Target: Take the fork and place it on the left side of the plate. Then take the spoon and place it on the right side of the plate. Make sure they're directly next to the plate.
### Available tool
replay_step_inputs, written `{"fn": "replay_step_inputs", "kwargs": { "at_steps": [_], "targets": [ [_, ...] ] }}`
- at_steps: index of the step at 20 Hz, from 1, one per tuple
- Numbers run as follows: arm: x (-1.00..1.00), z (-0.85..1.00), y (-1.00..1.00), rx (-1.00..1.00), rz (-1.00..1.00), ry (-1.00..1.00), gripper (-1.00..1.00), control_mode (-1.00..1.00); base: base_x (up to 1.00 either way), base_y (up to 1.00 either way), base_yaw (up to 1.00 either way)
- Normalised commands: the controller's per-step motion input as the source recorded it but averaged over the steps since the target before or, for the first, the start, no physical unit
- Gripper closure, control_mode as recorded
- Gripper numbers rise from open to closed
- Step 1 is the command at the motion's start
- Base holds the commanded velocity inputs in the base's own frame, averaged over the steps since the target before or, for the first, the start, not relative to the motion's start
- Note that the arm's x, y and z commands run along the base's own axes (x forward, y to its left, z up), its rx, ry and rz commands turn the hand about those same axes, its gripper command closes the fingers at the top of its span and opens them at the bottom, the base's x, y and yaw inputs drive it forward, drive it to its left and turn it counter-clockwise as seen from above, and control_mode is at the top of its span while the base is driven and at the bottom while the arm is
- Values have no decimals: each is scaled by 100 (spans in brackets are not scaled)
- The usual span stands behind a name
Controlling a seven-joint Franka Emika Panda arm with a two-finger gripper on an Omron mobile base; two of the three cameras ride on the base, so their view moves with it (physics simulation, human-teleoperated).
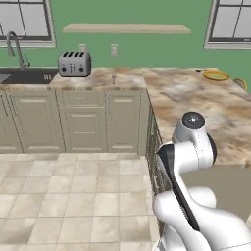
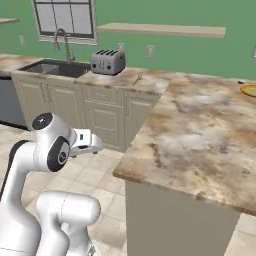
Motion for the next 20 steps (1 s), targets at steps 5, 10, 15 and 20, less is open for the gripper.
{"fn": "replay_step_inputs", "kwargs": {
  "at_steps": [5, 10, 15, 20],
  "targets": [
    [0, 0, 0, 0, 0, 0, -100, 100, 37, 100, -43],
    [0, 0, 0, 0, 0, 0, -100, 100, 45, 99, -39],
    [0, 0, 0, 0, 0, 0, -100, 100, 78, 77, -20],
    [0, 0, 0, 0, 0, 0, -100, 100, 98, 58, -6]
  ]
}}
